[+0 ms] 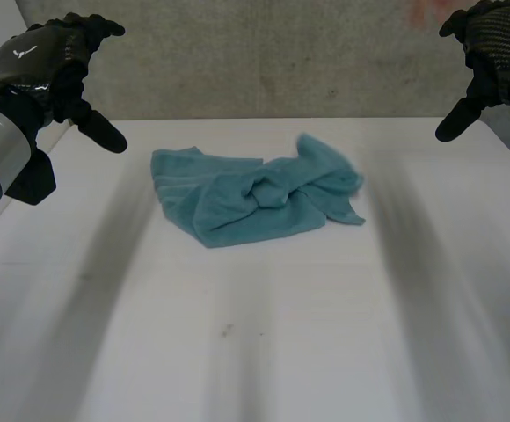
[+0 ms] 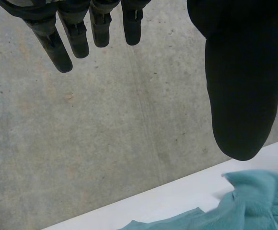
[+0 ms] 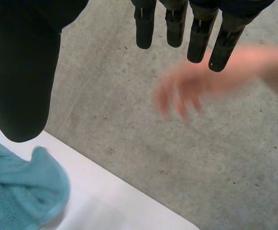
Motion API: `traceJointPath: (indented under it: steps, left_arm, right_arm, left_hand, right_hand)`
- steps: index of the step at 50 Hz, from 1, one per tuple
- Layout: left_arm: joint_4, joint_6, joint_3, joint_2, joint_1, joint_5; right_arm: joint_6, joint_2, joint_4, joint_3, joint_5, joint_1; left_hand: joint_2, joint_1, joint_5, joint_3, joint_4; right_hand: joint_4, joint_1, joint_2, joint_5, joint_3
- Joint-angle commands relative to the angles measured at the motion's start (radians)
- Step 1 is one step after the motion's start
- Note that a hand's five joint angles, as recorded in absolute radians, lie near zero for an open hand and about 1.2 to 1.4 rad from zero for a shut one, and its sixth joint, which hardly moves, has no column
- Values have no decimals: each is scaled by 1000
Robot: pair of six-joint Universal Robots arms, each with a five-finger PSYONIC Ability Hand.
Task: Fold the laundry
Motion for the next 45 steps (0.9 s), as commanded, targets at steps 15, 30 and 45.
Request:
traceJointPath:
  steps: [15,30,45]
  left_arm:
    - [65,12,0,-162,0,2]
    - [463,222,120,-627,-104,6]
    - [529,383,253,-871,-169,132]
  right_arm:
    - [-2,34,0,16,-58,7]
    - [-3,87,0,19,-58,10]
    - [-3,108,-3,22,-58,10]
  left_hand:
    - [32,17,-4,28,28]
    - [37,23,2,34,34]
    - [525,510,489,521,521]
  right_hand:
    - [-60,-35,-50,-72,-42]
    - [-60,-35,-50,-72,-42]
    - [-60,-35,-50,-72,-42]
